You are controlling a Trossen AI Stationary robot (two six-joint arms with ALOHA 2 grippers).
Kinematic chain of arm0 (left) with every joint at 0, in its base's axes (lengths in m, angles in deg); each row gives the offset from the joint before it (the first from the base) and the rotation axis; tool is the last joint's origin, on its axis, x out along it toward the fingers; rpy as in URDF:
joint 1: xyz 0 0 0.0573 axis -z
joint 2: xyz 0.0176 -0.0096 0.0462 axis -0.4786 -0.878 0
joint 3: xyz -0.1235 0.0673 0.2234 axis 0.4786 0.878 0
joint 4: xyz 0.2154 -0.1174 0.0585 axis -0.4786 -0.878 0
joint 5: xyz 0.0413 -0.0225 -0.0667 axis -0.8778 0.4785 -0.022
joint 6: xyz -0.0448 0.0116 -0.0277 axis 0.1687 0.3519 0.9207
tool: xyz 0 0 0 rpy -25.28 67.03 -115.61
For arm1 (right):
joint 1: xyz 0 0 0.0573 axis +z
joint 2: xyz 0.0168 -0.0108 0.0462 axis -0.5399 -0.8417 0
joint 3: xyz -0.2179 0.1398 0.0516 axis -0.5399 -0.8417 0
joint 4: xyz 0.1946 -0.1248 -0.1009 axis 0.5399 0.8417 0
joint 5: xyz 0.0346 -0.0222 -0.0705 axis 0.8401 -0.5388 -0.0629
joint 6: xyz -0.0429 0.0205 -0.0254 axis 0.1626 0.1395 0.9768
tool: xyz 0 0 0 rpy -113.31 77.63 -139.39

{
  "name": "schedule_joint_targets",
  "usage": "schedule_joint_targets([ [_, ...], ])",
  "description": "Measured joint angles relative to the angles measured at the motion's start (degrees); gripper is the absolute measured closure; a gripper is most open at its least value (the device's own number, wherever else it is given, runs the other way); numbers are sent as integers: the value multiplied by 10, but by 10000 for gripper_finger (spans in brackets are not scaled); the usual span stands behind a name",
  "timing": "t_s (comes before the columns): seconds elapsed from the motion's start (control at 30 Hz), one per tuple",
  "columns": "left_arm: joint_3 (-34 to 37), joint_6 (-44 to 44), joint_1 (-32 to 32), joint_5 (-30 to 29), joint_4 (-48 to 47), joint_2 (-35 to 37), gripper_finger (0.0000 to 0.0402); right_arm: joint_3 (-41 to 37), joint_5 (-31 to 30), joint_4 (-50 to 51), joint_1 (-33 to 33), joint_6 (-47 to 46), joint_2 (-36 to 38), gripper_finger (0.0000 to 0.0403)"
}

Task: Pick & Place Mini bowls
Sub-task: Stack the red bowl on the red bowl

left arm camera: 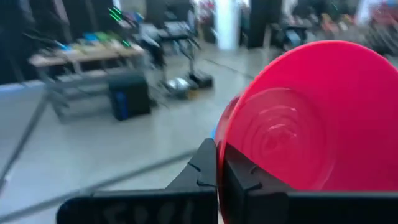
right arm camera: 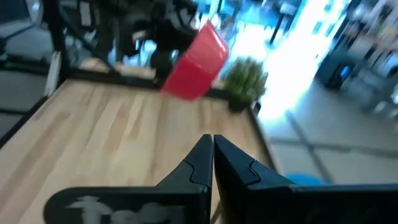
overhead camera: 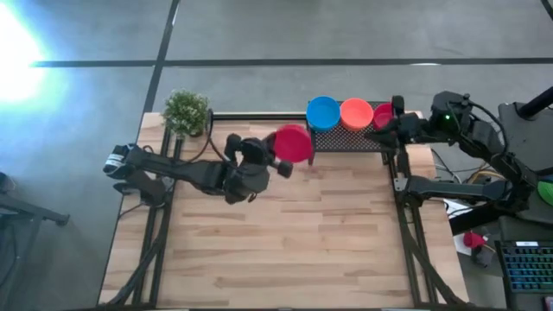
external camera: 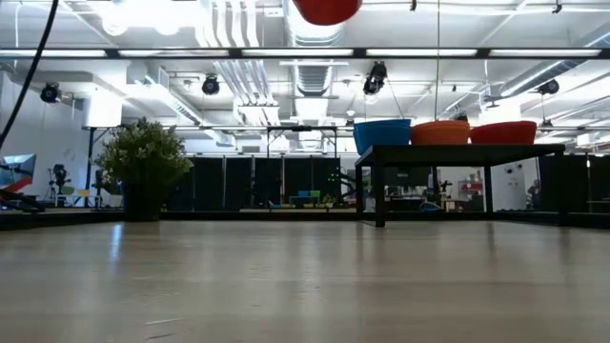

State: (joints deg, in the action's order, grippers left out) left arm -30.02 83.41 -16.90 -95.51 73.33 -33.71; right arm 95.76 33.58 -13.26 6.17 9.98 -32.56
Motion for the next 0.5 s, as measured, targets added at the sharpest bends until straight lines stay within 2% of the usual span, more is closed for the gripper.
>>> schedule_joint_targets([
  [0.1, 0, -77, -9, -43, 68, -6, 401, -28, -1, -81, 0, 0, 0, 392],
  [0.27, 0, -168, -31, -75, 157, -26, 401, -83, -5, -189, 0, -3, 0, 392],
  [0.5, 0, -216, -65, -75, 204, -57, 401, -151, -3, -312, 2, -15, -9, 392],
])
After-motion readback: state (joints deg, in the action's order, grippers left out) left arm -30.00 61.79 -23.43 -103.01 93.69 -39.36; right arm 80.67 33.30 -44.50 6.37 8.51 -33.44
